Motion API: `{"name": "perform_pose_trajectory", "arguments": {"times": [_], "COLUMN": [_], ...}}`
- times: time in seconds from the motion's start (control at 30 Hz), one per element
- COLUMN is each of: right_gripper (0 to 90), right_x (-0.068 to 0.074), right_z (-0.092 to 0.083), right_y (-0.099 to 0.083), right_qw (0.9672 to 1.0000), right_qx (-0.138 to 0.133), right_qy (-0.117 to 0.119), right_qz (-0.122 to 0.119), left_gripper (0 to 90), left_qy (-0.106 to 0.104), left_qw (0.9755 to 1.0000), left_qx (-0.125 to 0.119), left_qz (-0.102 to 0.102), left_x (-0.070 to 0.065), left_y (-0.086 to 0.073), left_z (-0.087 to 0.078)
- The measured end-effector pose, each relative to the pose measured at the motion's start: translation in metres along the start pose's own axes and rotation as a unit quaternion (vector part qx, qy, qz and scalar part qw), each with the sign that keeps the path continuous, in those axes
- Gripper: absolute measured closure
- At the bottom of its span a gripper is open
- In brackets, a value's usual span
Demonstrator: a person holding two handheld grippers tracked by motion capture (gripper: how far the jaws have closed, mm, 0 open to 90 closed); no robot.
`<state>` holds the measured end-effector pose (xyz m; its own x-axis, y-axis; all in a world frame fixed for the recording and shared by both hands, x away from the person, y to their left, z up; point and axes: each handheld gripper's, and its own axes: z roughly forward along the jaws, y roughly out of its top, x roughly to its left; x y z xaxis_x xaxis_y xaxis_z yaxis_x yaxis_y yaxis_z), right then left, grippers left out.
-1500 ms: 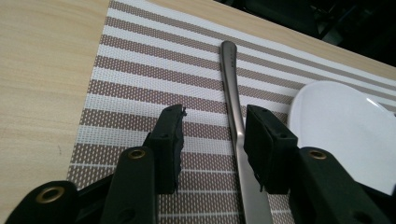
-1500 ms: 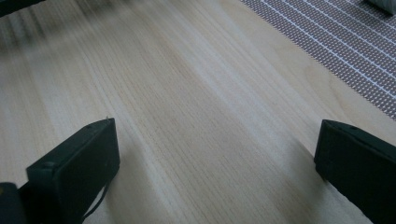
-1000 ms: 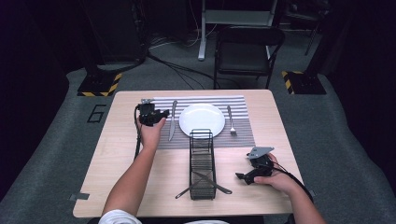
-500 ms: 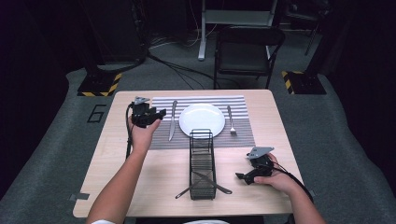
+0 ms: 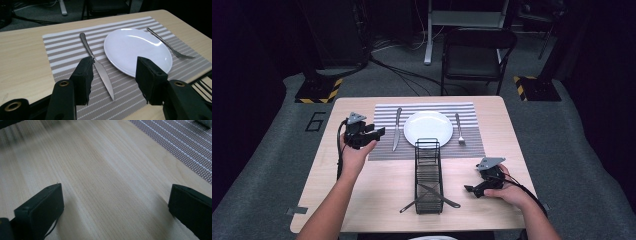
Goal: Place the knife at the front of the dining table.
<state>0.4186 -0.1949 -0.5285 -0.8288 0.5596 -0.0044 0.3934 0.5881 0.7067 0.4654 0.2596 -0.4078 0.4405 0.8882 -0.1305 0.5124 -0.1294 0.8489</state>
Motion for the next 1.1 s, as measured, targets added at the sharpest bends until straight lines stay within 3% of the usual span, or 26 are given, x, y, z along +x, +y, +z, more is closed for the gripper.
{"name": "perform_pose_trajectory", "arguments": {"times": [0.1, 0.33, 0.57, 0.8, 1.1], "right_gripper": [0.0, 0.0, 0.0, 0.0, 0.0], "right_x": [0.000, 0.001, 0.000, 0.000, 0.000], "right_z": [0.000, 0.000, 0.000, 0.000, 0.000], "right_y": [0.000, 0.000, 0.000, 0.000, 0.000], "right_qw": [1.0000, 1.0000, 1.0000, 1.0000, 1.0000], "right_qx": [-0.001, 0.003, 0.000, 0.000, -0.001], "right_qy": [-0.001, 0.000, -0.001, 0.000, -0.001], "right_qz": [0.001, 0.004, 0.000, 0.001, -0.002], "left_gripper": [47.7, 46.6, 46.1, 45.3, 44.6], "left_qy": [-0.005, -0.002, 0.002, 0.004, 0.012], "left_qw": [0.9999, 0.9996, 0.9995, 0.9991, 0.9976], "left_qx": [0.007, 0.022, 0.031, 0.041, 0.062], "left_qz": [0.011, 0.016, 0.007, 0.004, -0.028], "left_x": [0.000, 0.005, 0.013, 0.019, 0.034], "left_y": [-0.008, -0.027, -0.047, -0.070, -0.097], "left_z": [-0.006, -0.016, -0.022, -0.017, -0.006]}}
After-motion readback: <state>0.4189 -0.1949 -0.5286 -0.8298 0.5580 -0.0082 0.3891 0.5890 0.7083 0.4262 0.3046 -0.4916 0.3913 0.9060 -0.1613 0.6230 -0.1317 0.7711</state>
